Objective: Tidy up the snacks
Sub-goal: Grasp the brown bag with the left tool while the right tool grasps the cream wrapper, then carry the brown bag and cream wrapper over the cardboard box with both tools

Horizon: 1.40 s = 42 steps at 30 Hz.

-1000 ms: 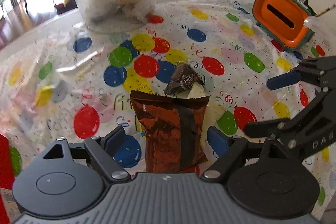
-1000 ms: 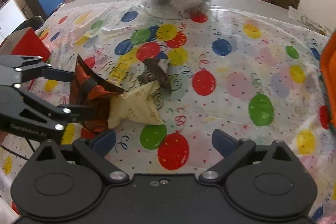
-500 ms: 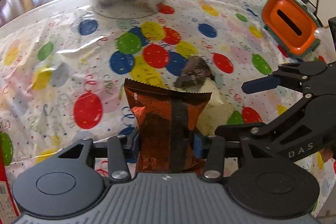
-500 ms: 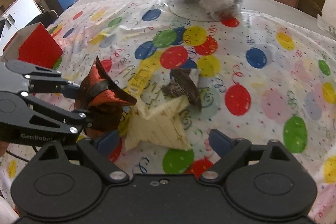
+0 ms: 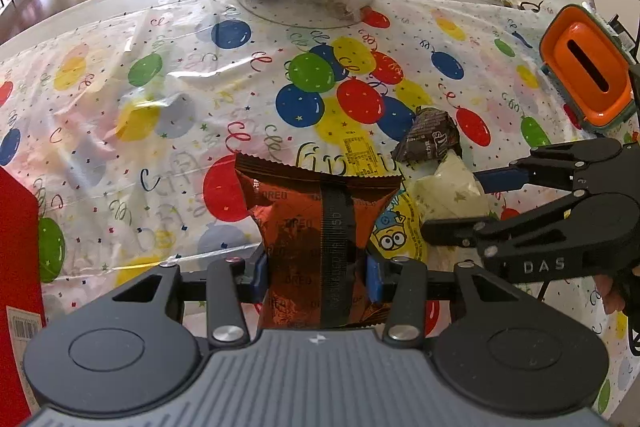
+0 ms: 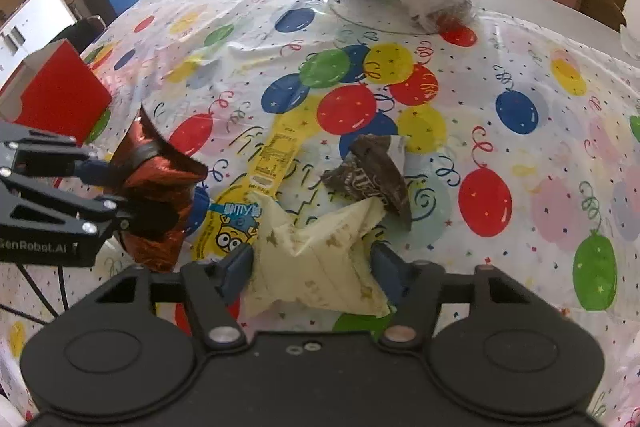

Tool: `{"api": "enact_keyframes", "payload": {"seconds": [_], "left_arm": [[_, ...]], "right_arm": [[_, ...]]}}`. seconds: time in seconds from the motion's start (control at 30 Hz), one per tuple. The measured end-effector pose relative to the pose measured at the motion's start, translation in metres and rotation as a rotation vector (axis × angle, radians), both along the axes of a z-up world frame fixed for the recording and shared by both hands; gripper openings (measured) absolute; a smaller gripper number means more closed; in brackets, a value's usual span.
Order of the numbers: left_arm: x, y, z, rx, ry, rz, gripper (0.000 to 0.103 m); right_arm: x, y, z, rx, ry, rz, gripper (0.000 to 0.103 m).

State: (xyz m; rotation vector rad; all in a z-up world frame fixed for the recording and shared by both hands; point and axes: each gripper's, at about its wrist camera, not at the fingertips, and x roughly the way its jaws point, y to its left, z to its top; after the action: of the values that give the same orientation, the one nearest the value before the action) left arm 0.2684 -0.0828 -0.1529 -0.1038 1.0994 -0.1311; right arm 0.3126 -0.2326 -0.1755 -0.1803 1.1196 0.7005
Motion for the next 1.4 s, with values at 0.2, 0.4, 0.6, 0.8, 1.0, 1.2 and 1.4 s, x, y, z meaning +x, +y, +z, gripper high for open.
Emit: {"api": "enact_keyframes", "payload": {"seconds": [0.2, 0.4, 0.6, 0.8, 1.0, 1.2, 1.4], "left_arm": [[-0.006, -0.002, 0.005, 0.015, -0.009, -0.010, 0.044], [-0.016, -0.001, 0.016, 0.015, -0.022, -0.015, 0.044], [-0.033, 0.005, 0.035, 0.010, -0.033, -0.019, 0.044], [-0.053, 0.019, 0.057, 0.001, -0.040, -0.020, 0.044], [-0.075, 0.040, 0.082, -0.016, -0.051, -0.011, 0.044], [-0.095, 0.062, 0.107, -0.008, -0.071, -0.016, 0.044], [-0.114, 0.095, 0.124, 0.010, -0.074, 0.016, 0.044]], "right_arm": [[-0.007, -0.002, 0.006, 0.003, -0.008, -0.034, 0.058], [-0.025, 0.001, 0.025, 0.000, -0.026, -0.041, 0.058], [-0.046, 0.008, 0.052, 0.004, -0.042, -0.046, 0.058], [-0.067, 0.017, 0.081, 0.009, -0.066, -0.043, 0.058], [-0.086, 0.032, 0.108, 0.021, -0.099, -0.039, 0.058], [-0.103, 0.055, 0.131, 0.039, -0.133, -0.021, 0.058], [-0.121, 0.086, 0.149, 0.059, -0.159, 0.013, 0.058]]}}
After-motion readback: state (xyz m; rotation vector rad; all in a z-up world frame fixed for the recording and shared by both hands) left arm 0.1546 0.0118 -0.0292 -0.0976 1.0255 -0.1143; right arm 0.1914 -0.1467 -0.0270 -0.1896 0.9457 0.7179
